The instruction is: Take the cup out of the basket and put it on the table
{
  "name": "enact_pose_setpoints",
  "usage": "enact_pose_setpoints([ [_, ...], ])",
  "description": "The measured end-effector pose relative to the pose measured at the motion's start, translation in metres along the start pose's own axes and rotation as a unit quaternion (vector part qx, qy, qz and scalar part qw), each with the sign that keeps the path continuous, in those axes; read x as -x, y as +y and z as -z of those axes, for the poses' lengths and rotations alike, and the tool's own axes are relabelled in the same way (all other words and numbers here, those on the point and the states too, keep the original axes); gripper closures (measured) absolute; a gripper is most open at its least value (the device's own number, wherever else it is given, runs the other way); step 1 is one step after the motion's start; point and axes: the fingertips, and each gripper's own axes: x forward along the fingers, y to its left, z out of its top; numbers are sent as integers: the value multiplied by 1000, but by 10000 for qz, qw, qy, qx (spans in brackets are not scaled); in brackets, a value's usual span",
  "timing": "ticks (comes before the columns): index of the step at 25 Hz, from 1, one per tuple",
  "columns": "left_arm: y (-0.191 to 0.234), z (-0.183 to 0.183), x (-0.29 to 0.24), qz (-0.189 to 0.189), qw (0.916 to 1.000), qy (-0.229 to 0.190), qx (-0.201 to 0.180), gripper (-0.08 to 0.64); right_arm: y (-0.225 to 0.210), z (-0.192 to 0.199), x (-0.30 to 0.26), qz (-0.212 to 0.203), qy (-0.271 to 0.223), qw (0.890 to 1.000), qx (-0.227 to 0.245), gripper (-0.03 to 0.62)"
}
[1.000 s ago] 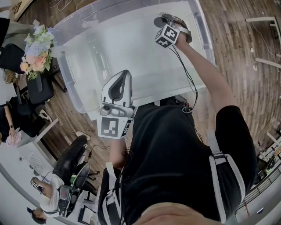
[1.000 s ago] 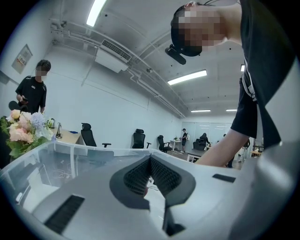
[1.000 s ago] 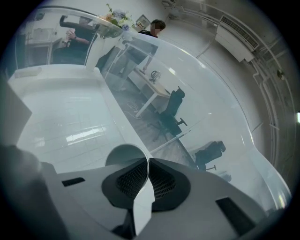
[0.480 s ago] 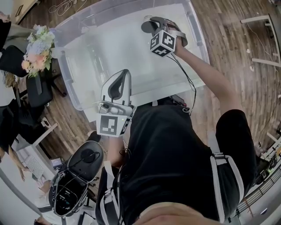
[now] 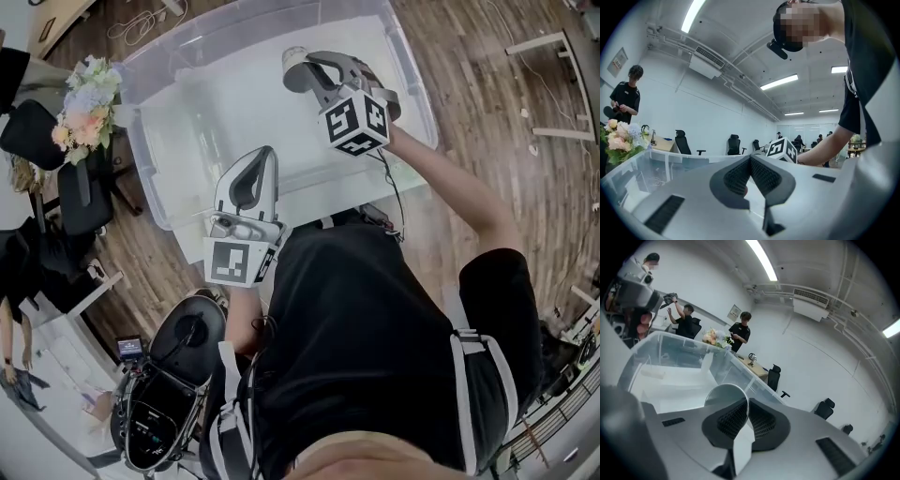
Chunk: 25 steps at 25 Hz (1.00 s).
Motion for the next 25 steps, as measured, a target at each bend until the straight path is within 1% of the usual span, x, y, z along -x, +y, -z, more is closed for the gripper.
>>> enact_pose_setpoints([
  [2, 1, 0, 2, 8, 10000, -9, 2, 542, 2, -11, 12, -46, -133, 9996, -248, 561],
  [4, -8, -2, 4, 16, 10000, -35, -21, 541, 1, -20, 32, -90, -289, 9983, -494, 561],
  [7, -22, -5, 8, 36, 9999, -71, -65, 543, 0, -35, 64, -102, -553, 9960, -698, 561],
  [10, -27, -5, 12, 46, 9999, -84, -84, 543, 2, -51, 89, -184, -878, 9908, -1012, 561],
  [14, -29, -7, 14, 73, 9999, -98, -82, 543, -4, -63, 121, -186, -1257, 9782, -1641, 561],
  [18, -36, -5, 17, 91, 9999, -89, -81, 542, -7, -61, 152, -202, -1563, 9630, -2186, 561],
  [22, -47, -6, 17, 131, 9998, -115, -87, 542, 0, -63, 180, -314, -1950, 9515, -2357, 561],
  [25, -49, -3, 15, 169, 9998, -102, -74, 543, 13, -59, 186, -392, -2162, 9405, -2592, 561],
])
